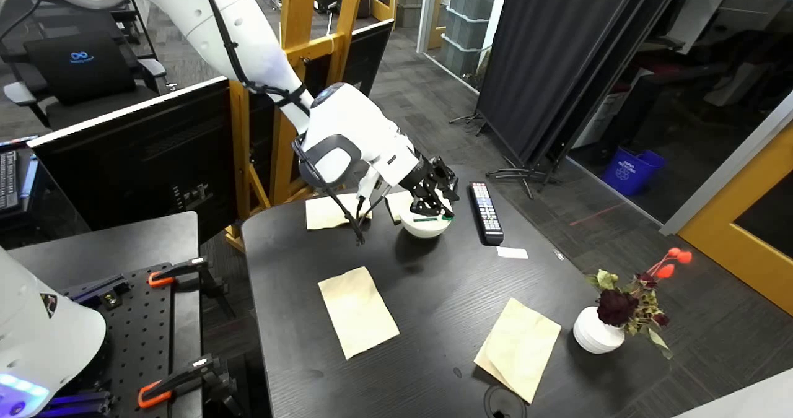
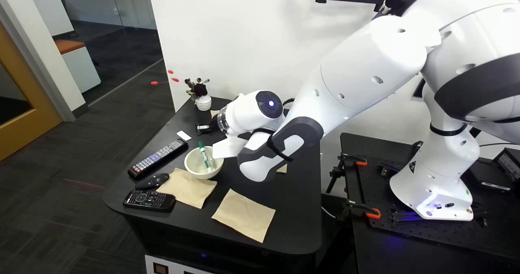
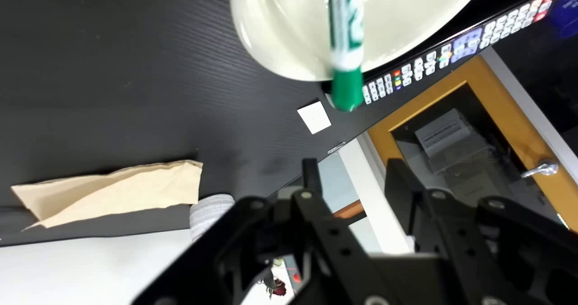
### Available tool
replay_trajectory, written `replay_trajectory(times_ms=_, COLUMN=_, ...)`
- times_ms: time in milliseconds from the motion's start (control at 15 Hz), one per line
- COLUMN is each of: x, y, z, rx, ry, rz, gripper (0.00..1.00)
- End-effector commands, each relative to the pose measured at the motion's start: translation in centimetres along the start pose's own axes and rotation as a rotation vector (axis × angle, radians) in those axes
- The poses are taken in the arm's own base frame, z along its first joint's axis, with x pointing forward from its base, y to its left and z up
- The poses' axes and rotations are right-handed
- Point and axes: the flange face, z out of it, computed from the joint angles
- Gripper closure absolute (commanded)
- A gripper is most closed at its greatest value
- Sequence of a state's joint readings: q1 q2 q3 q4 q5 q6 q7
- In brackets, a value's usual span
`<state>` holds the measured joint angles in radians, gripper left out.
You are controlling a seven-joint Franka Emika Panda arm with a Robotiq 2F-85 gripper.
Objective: Put the green marker inside the white bowl
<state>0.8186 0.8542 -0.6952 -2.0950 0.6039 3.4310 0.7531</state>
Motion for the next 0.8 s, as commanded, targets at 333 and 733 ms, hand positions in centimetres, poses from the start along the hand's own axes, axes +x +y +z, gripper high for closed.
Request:
replay_trajectory(times_ms=333, x=1.8, y=-1.3, z=-0.9, rx=0.011, ry=0.021, rz=0.026, gripper=0.0)
replay_trajectory(times_ms=733, x=2.1, y=-0.9, z=-0.6, rx=0.017, ry=0.039, rz=0.016, gripper=0.0)
